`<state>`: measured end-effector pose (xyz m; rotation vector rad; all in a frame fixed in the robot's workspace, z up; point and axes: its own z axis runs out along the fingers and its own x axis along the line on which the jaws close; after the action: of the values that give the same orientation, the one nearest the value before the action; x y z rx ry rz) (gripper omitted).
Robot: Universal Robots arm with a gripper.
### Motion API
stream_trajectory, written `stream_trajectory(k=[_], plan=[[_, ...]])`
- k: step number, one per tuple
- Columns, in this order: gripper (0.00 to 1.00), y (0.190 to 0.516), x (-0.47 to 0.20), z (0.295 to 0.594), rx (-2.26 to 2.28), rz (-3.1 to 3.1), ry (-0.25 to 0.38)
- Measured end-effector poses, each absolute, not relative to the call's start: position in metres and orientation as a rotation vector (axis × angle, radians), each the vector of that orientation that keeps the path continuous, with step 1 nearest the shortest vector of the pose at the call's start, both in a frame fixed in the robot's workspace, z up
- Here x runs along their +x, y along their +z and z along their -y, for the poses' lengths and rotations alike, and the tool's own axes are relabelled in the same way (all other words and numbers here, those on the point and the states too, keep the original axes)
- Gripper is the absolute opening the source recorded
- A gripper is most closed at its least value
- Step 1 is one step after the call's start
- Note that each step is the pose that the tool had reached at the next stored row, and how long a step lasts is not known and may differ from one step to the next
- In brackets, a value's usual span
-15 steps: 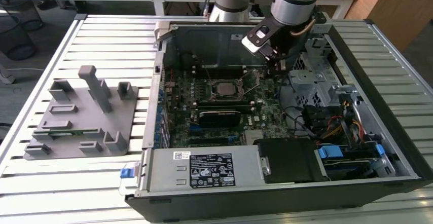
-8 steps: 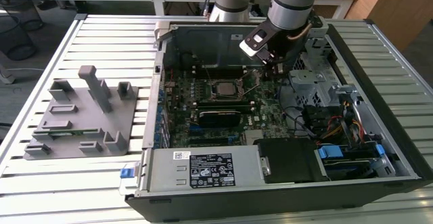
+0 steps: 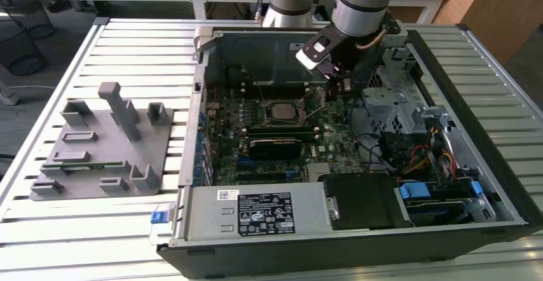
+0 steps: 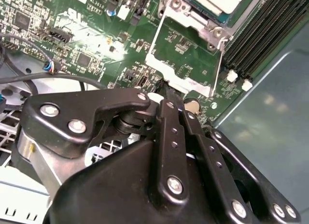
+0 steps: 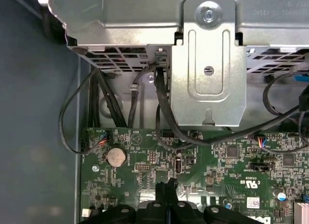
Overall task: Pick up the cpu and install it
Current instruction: 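Close the cpu cover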
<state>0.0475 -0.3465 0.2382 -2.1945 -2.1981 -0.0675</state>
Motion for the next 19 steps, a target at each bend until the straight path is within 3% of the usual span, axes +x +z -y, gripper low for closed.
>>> stream_trajectory(k=[19], plan=[[0.11, 0.239, 0.025, 0.338, -2.193, 2.196, -0.063]])
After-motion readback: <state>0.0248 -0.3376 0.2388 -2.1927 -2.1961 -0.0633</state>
